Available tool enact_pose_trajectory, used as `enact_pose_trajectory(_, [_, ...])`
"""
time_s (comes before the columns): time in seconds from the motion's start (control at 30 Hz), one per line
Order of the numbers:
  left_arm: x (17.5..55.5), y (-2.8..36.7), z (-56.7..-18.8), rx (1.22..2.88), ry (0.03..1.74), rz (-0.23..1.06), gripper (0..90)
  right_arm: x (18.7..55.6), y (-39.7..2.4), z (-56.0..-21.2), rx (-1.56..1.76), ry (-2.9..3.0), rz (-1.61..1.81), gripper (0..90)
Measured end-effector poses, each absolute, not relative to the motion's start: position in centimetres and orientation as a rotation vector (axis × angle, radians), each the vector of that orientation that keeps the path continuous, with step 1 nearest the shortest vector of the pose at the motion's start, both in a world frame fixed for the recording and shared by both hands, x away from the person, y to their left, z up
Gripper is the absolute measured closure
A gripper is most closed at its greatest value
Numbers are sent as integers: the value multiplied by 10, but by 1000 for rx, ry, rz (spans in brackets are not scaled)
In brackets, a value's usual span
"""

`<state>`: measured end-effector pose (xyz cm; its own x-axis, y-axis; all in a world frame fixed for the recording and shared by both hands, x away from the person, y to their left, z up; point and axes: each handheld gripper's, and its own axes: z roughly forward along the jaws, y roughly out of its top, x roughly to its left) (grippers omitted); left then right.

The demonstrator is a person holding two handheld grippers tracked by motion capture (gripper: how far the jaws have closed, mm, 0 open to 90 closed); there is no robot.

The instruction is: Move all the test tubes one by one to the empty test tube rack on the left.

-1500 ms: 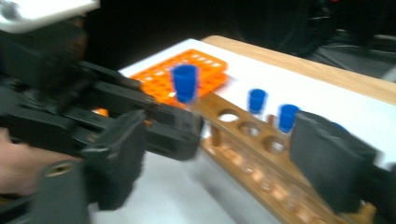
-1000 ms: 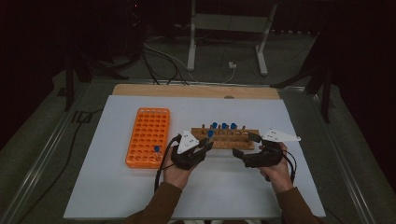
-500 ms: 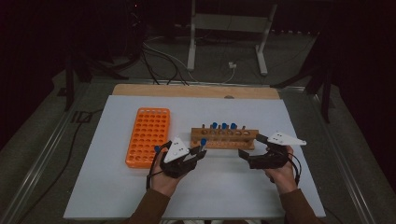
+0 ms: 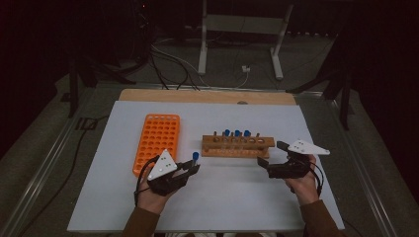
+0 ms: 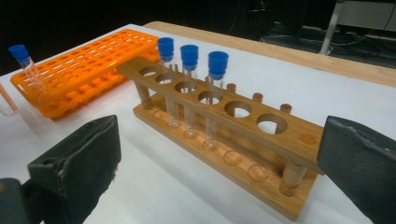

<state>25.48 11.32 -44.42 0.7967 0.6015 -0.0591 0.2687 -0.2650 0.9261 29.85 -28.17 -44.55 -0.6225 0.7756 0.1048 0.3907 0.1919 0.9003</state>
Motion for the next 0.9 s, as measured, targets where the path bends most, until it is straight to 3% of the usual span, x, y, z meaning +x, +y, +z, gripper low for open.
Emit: enact_pose_trajectory(0.9, [241, 190, -444, 1757, 759, 427, 779, 298, -287, -444, 1097, 2076, 1424, 0])
